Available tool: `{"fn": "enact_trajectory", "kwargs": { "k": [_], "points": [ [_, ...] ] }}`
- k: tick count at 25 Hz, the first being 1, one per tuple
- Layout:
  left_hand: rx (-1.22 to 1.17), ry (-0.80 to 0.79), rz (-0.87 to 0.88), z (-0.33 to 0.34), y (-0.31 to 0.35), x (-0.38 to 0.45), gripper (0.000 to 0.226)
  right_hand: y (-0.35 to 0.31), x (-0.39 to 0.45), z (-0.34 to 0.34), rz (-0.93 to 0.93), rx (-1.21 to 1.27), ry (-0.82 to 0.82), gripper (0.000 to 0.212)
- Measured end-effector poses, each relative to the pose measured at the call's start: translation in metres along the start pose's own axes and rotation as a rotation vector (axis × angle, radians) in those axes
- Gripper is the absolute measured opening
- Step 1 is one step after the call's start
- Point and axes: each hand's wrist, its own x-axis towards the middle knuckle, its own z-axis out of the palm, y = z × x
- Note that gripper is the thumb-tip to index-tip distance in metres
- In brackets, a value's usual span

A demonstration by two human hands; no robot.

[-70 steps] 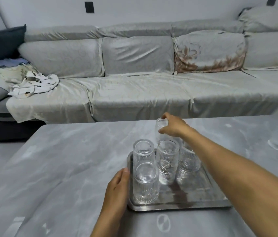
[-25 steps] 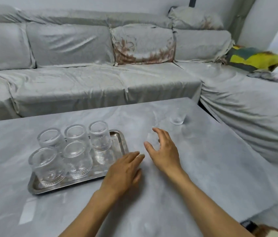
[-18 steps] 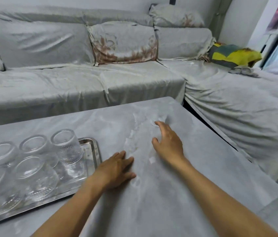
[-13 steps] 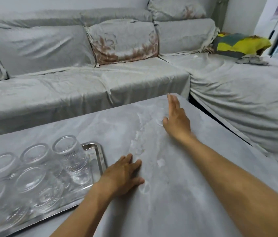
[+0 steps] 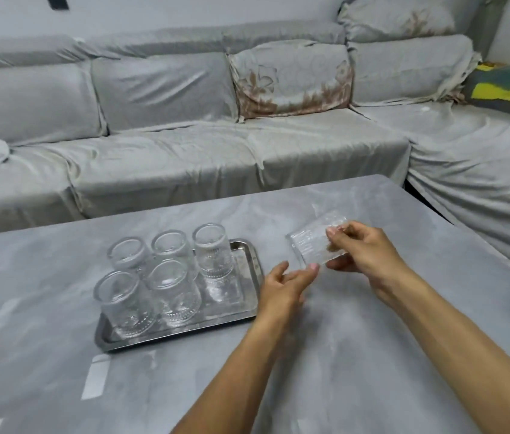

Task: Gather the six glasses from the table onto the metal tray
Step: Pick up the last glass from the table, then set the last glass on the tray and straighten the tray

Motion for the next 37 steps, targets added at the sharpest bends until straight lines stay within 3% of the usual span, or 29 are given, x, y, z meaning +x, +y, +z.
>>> {"fn": "enact_trajectory", "kwargs": {
  "k": [2,4,6,8,10,13,18,20,22,24,25,27,29,34,37],
  "points": [
    [-0.204,0.063,0.191,-0.016,0.009,-0.031,0.050,-0.018,-0.035,0.024,0.131,0.284,-0.238,0.016],
    [-0.215,0.160,0.354,-0.048,0.025,-0.059,0.047,-0.035,-0.059,0.058,0.183,0.394,-0.358,0.025],
    [-0.098,0.293,0.451,-0.078,0.038,-0.071,0.048,-0.041,-0.076,0.085,-0.035,0.067,-0.226,0.044],
    [0.094,0.400,0.497,-0.109,0.050,-0.081,0.050,-0.037,-0.089,0.117,-0.484,-0.532,-0.118,0.069],
    [0.310,0.417,0.486,-0.127,0.058,-0.087,0.055,-0.030,-0.097,0.142,-0.700,-0.732,-0.124,0.076],
    [0.465,0.257,0.387,-0.151,0.062,-0.086,0.062,-0.018,-0.089,0.162,-0.636,-0.577,-0.082,0.073],
    [0.421,0.071,0.347,-0.177,0.062,-0.086,0.065,-0.004,-0.072,0.187,-0.553,-0.419,-0.111,0.075],
    [0.258,0.124,0.337,-0.194,0.058,-0.085,0.056,-0.002,-0.058,0.185,-0.435,-0.315,-0.054,0.071],
    [0.155,0.418,0.379,-0.220,0.050,-0.084,0.033,0.003,-0.042,0.175,-0.316,-0.252,0.032,0.068],
    [0.298,0.690,0.291,-0.248,0.039,-0.080,0.033,0.014,-0.034,0.170,-0.222,-0.318,0.062,0.071],
    [0.446,0.719,0.187,-0.259,0.032,-0.076,0.044,0.022,-0.032,0.171,-0.187,-0.378,0.053,0.074],
    [0.652,0.589,0.025,-0.273,0.018,-0.070,0.065,0.037,-0.031,0.176,-0.143,-0.434,-0.001,0.077],
    [0.646,0.456,-0.025,-0.277,0.008,-0.064,0.068,0.045,-0.028,0.180,-0.121,-0.418,-0.055,0.081],
    [0.638,0.474,0.022,-0.285,-0.003,-0.056,0.055,0.054,-0.022,0.180,-0.094,-0.396,-0.192,0.094],
    [0.671,0.399,0.021,-0.302,0.001,-0.054,0.065,0.049,-0.006,0.161,-0.023,-0.365,-0.319,0.098]
  ]
}}
